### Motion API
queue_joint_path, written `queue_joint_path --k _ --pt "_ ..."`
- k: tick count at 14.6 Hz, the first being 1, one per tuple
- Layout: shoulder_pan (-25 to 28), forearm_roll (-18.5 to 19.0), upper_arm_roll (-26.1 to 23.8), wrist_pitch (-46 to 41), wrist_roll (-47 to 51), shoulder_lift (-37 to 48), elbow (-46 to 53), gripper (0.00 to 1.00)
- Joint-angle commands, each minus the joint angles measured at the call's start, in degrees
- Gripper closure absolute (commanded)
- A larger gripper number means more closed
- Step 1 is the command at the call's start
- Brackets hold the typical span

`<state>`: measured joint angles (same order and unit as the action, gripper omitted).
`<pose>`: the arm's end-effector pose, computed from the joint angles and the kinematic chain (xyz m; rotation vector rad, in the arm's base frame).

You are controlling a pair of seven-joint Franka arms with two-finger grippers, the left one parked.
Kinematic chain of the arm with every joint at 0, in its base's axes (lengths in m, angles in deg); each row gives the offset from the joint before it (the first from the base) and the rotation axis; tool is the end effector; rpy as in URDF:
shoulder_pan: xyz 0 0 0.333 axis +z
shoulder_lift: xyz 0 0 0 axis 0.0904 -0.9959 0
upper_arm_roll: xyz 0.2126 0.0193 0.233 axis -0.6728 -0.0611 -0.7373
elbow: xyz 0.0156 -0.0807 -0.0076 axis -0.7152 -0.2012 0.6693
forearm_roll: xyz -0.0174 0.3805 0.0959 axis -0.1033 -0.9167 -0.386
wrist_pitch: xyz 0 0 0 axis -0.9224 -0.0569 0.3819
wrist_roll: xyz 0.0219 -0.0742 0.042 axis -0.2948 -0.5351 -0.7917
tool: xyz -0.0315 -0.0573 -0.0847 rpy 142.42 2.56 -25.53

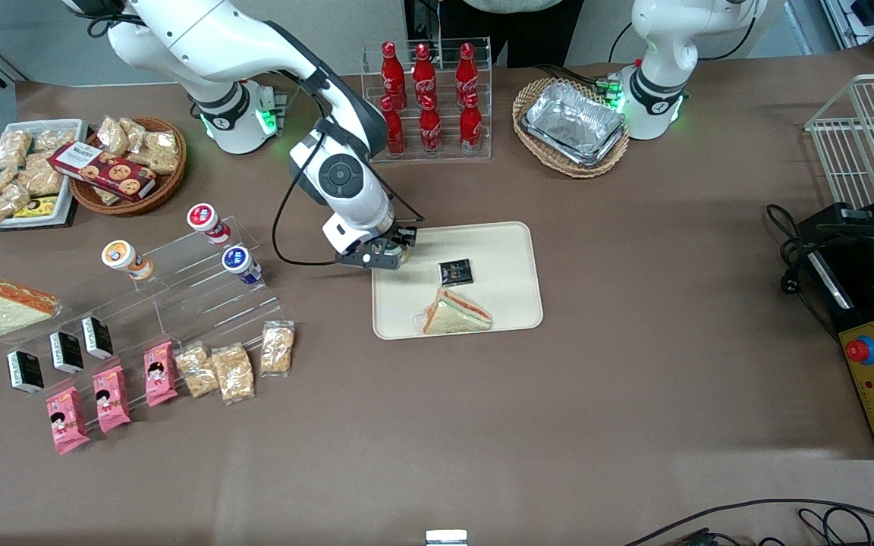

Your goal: Place green gum on tray

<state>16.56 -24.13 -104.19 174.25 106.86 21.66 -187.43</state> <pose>0.4165 0.3958 0.2486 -3.0308 0.2777 0.1959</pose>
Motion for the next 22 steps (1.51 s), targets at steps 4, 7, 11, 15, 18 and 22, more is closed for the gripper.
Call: queue_joint_path --k 4,7,11,15,18,22 --pt "0.31 1.11 0.1 5.2 1.29 -2.79 -1.32 0.8" --pt "0.22 1.11 0.19 6.78 2.69 -4.29 -1.14 0.25" --pt "0.05 1.28 0.19 6.78 3.22 -4.12 -1.05 0.0" --pt "0.05 1.46 0.19 6.52 3.22 -2.29 -0.96 0.0" --pt "-3.63 2.42 0.1 0.14 2.61 6.84 -0.62 0.0" --pt "-7.76 2.61 0.19 -21.55 -2.73 14.07 11.04 0.0"
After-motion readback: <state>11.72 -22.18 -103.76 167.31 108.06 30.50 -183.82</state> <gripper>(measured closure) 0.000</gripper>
